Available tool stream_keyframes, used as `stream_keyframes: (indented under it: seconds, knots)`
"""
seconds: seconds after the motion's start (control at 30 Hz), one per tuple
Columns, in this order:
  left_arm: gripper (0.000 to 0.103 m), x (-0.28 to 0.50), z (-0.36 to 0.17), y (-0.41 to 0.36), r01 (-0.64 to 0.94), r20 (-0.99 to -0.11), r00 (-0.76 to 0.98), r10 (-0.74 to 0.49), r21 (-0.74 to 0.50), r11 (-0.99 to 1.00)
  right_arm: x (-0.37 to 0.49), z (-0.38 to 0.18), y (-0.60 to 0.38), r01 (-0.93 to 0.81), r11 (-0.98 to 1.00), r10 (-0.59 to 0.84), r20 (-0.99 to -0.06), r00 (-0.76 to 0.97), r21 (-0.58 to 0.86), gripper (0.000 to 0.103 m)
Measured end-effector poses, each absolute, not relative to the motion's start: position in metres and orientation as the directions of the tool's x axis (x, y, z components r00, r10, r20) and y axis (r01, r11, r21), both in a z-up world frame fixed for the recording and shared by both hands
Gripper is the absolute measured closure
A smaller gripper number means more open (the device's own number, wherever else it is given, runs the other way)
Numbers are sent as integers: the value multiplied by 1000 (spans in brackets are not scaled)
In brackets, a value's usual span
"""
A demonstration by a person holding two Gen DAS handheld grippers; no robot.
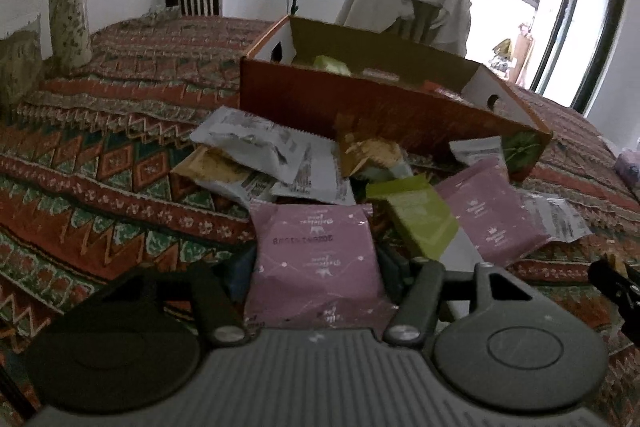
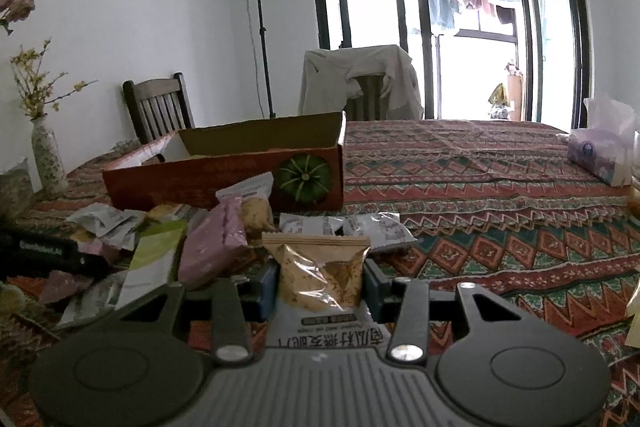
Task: Organize snacks
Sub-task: 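Close the left tool on the pink packet while the right tool holds the clear bag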
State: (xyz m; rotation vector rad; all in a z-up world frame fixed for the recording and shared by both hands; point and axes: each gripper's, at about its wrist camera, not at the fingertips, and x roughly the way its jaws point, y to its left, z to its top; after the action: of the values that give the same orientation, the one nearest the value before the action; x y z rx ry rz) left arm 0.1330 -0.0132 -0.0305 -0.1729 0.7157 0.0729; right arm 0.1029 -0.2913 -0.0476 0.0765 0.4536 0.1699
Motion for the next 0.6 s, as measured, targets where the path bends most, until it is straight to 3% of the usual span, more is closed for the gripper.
stream_keyframes:
  seconds: [0.6]
  knots:
    - [40,139,23,-23,-26,-523,850,-59,-154,988,116,-7,-267,-167,983,183,-342,922,75,60]
